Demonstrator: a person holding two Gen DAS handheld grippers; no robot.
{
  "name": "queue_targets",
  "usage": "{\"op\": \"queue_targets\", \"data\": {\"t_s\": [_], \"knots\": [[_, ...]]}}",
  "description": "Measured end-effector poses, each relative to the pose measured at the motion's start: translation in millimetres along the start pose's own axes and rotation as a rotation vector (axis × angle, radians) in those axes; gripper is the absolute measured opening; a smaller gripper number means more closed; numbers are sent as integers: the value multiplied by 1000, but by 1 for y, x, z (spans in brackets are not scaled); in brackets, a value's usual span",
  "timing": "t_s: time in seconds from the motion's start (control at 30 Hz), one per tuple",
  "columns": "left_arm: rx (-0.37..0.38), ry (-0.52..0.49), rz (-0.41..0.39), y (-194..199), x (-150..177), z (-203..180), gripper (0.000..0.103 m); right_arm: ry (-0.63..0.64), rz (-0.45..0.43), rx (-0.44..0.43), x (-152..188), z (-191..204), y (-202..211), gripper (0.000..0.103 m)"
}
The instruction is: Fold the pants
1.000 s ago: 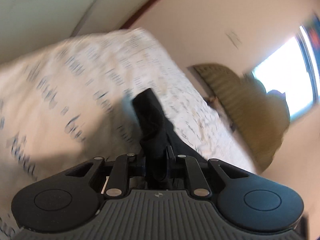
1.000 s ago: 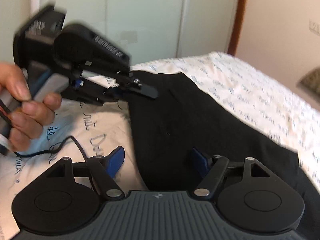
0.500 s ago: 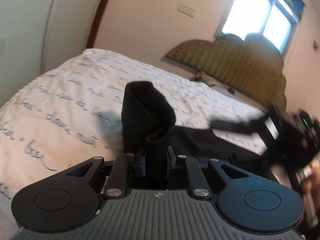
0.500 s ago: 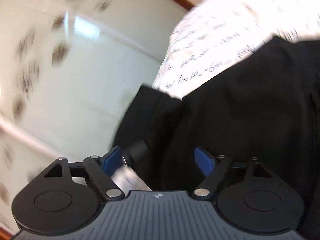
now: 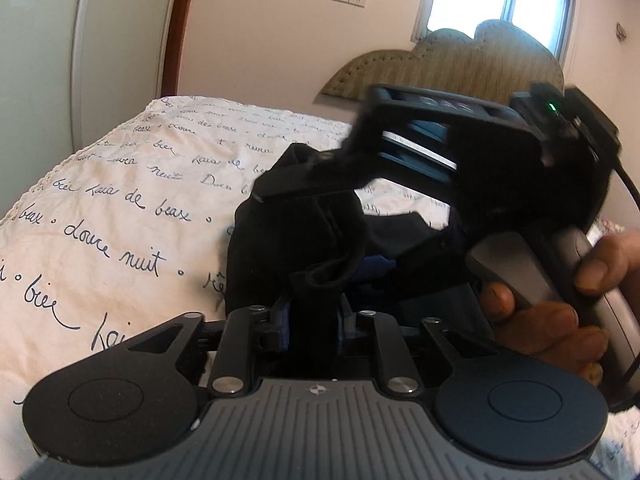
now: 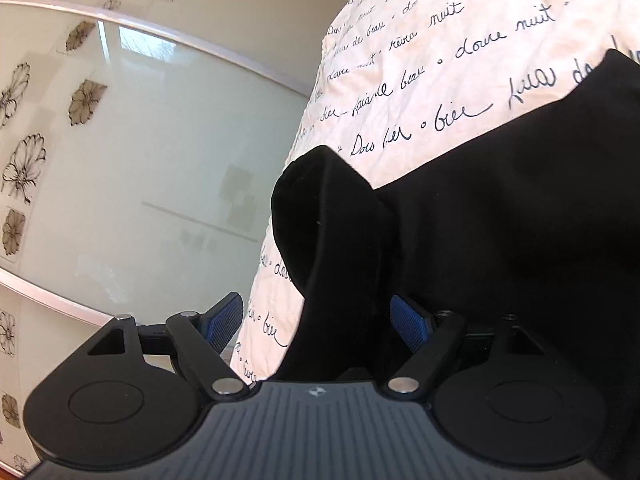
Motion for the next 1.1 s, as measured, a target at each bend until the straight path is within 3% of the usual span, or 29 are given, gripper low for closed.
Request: {"op": "queue_targets", "data": {"t_s": [0.03, 0.07, 0.1, 0.13, 0.17, 0.33, 0.57, 0.67, 0.87, 1.1], "knots": [[4, -7, -7, 1, 1, -1, 35, 5, -1, 16, -1, -3, -3, 80], [10, -18, -15, 2, 3, -2, 45, 11, -4, 38, 0, -5, -4, 70], [14, -32, -20, 4, 6, -3, 51, 21, 4, 51, 1, -7, -6, 56], [23, -44, -22, 7, 9, -4, 64, 27, 15, 83, 3, -12, -8, 34], [33, -53, -20, 10, 13, -4, 71, 31, 19, 99, 4, -18, -6, 32], [32, -59, -36, 38, 27, 9, 77, 48, 5, 91, 4, -20, -3, 29], [-44, 103, -22, 54, 20, 53, 79, 52, -14, 14, 2, -7, 3, 18], [-29, 126, -49, 61, 8, 54, 79, 70, -28, -18, -3, 1, 20, 18], [120, 108, -117, 76, -23, 12, 85, 93, -62, -8, 0, 10, 125, 18], [266, -18, -114, 59, -20, -80, 87, 90, -129, 196, 9, -23, 290, 18]]}}
Point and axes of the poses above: each gripper's, at about its wrist camera, not at the fingertips, and y roughly against the way its jaws point, z to its left, x to its underside, the point moved 8 cm from there along -y, roughly the way its jaws point, and after that the axes turned 15 degrees about -x, right-handed, at the moved point
